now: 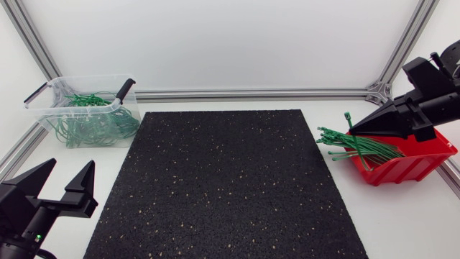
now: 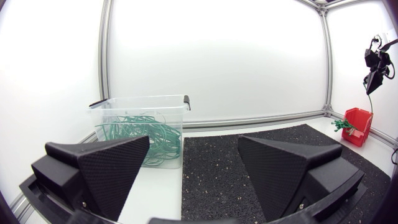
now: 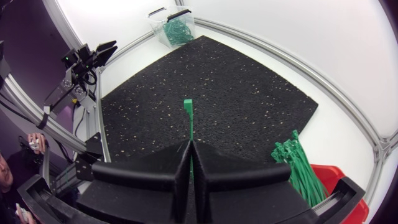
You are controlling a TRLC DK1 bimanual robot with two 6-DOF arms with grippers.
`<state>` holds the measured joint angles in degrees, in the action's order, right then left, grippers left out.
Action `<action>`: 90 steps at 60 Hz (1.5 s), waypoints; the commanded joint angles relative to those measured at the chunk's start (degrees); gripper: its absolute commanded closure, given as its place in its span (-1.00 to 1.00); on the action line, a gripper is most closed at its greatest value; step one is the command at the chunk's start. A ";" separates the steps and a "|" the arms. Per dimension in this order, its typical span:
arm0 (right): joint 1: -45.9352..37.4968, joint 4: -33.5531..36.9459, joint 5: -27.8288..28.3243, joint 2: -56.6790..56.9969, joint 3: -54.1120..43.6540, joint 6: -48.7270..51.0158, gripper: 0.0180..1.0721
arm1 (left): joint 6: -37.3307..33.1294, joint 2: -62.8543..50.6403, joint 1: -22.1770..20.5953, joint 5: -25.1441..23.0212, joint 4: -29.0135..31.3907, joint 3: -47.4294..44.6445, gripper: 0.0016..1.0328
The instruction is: Take a green cable tie from the red box, thread the tail through the head to close it, then place it in the transparent bin on the left.
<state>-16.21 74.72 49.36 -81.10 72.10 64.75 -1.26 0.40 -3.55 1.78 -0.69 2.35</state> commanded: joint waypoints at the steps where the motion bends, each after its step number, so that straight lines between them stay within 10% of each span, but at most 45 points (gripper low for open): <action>1: 1.09 3.42 1.44 -3.10 1.82 1.96 0.89 | 0.73 0.39 0.30 -0.02 0.16 -2.44 -0.92; 43: 9.26 13.00 7.76 -3.71 2.44 0.99 0.89 | 0.73 0.39 -0.40 -0.02 0.42 -2.44 -0.92; 74: 26.49 -20.23 -6.82 7.71 -8.11 -30.12 0.89 | 0.55 -0.40 -1.19 -0.02 -0.01 -1.21 -0.92; 90: 36.51 -25.59 -17.90 6.74 -5.56 -48.05 0.72 | 4.42 -21.94 -3.30 -0.02 -3.27 8.90 -0.92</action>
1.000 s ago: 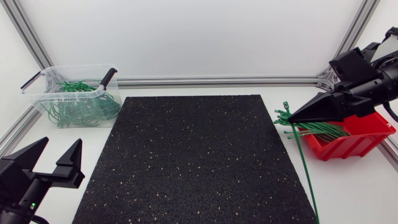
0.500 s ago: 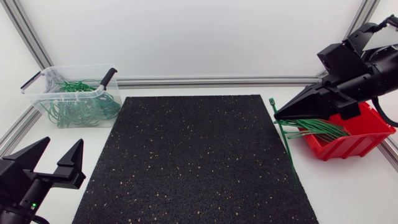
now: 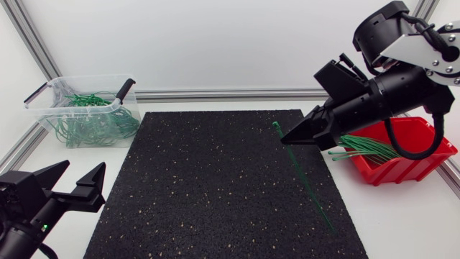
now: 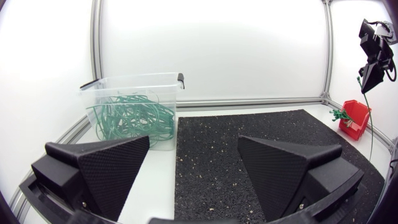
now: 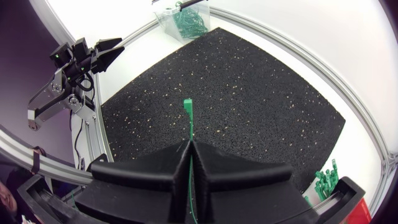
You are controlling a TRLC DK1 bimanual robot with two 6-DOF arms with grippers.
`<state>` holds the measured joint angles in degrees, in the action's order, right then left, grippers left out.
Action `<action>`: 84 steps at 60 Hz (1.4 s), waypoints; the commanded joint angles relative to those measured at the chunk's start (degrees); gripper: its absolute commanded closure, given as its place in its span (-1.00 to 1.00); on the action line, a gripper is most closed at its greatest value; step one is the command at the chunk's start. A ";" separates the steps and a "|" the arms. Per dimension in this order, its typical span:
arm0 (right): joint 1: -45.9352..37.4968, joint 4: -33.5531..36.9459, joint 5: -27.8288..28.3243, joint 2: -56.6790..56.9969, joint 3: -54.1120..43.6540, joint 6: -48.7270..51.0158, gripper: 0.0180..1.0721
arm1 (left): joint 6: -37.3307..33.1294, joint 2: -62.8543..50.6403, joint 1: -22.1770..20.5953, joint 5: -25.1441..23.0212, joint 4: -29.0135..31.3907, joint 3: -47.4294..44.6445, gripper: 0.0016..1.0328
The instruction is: Take a green cable tie from the red box, thread the tail through the head to close it, then place it in the transparent bin on the left.
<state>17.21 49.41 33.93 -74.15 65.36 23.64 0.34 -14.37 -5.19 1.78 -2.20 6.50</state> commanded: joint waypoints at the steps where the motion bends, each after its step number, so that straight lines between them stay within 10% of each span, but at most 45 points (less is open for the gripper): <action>1: 3.62 -0.36 -3.17 -0.29 1.26 -7.20 0.71 | 3.18 -8.04 -2.10 -0.02 -1.76 5.10 -0.92; 28: 16.80 -10.03 -19.96 -0.73 1.96 -14.50 0.81 | 9.94 -29.40 -29.44 15.88 -2.81 17.67 -0.92; 42: 14.34 -14.52 -21.63 -3.72 -3.84 -6.59 0.78 | 10.21 -33.27 -30.58 16.50 -4.83 18.19 -0.92; 55: 7.13 -15.31 -19.26 -11.90 -5.25 -0.08 0.29 | 11.00 -34.50 -31.02 16.50 -5.89 16.35 -0.92; 84: 9.95 -19.61 -21.36 -25.69 -7.18 0.97 0.27 | 11.44 -33.97 -30.40 16.50 -5.89 14.15 -0.92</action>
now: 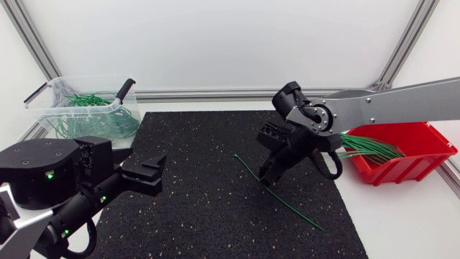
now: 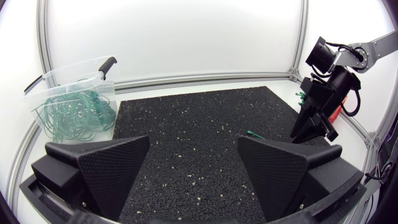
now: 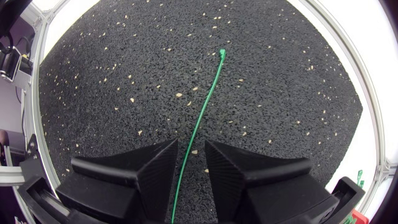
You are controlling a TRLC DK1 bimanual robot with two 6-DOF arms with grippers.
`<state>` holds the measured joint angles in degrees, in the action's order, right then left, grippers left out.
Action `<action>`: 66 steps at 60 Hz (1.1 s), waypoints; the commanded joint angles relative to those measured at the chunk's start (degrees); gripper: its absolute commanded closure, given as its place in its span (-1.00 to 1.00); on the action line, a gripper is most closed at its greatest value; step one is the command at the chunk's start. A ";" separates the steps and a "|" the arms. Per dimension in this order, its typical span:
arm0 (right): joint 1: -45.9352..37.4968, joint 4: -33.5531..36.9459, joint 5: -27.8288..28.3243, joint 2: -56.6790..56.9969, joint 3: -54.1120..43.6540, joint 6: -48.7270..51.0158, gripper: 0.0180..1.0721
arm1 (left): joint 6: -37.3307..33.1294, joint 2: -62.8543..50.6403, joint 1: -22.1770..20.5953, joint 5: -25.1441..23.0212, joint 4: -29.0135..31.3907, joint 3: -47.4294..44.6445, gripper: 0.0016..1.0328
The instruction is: Take a green cable tie from the red box, thread the tail through the head to close it, then place it in the transparent bin on the left.
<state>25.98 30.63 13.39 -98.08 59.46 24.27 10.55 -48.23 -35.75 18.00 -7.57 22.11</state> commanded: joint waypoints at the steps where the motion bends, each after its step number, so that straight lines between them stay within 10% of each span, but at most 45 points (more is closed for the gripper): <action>1: 1.27 -0.84 -0.99 -2.02 -1.28 0.34 0.27 | 1.23 -0.11 0.15 0.28 -0.51 -1.54 -0.92; 31: 4.35 -3.83 -8.29 -7.56 -1.98 -1.68 0.29 | 1.85 -0.46 -0.46 0.28 -0.51 -1.72 -0.92; 39: 4.78 -4.53 -8.73 -8.18 -2.25 -1.68 0.90 | 2.11 -0.55 -0.55 0.28 -0.51 -1.63 -0.92; 54: 5.05 -5.06 -9.87 -5.98 -3.48 -1.68 0.89 | 2.29 -0.46 -0.64 0.19 -0.42 -1.63 -0.92; 66: -1.81 6.55 11.22 4.48 -0.31 1.30 0.89 | 2.37 0.06 -0.99 0.19 -0.07 -1.54 -0.92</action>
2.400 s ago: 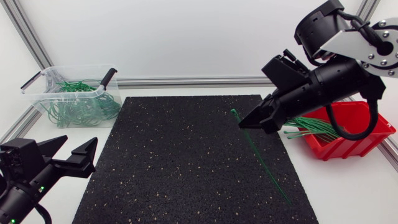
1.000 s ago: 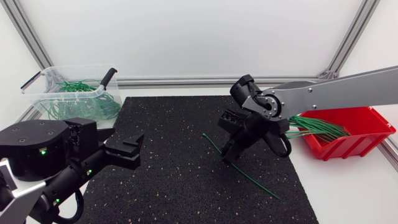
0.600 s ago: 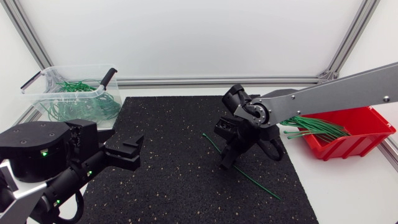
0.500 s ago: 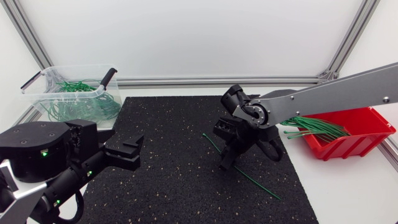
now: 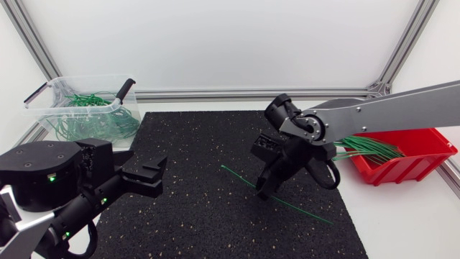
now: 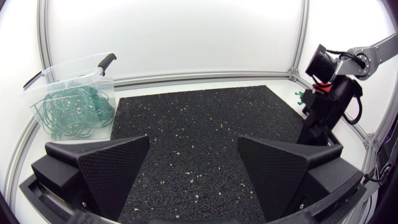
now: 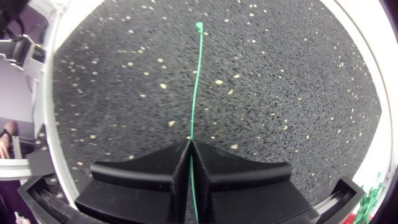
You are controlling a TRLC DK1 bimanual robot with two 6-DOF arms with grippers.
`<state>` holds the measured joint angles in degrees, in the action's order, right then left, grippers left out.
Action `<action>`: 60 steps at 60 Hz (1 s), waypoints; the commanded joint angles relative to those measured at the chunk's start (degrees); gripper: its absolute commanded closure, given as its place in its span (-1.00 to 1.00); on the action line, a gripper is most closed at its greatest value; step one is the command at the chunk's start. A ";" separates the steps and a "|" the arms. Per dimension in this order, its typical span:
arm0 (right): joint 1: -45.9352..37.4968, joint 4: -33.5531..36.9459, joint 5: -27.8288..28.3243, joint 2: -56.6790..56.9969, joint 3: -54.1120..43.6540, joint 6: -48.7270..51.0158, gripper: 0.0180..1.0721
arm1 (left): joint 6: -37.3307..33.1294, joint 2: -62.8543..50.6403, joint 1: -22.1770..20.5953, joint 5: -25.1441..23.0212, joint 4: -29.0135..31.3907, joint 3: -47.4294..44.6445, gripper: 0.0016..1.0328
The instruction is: Take a green cable tie from the red box, thread the tail through the head to close it, then place it in the transparent bin on the left.
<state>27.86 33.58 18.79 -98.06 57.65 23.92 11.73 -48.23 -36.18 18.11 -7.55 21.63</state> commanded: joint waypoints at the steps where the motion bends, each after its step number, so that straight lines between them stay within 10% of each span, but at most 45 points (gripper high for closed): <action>1: -5.09 5.26 8.72 4.99 2.21 2.36 0.89 | 1.28 0.15 -0.55 0.08 -0.01 -0.97 -0.92; 24: -17.93 27.59 33.77 6.13 9.41 17.56 0.89 | 0.93 3.40 -1.78 -3.96 0.78 0.78 -0.92; 60: -12.56 16.87 27.53 15.53 2.56 7.81 0.89 | 5.94 0.59 -3.63 -8.09 6.58 6.67 -0.92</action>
<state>15.07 51.09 46.65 -83.20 61.58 33.15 15.57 -46.81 -39.46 10.46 -1.58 25.74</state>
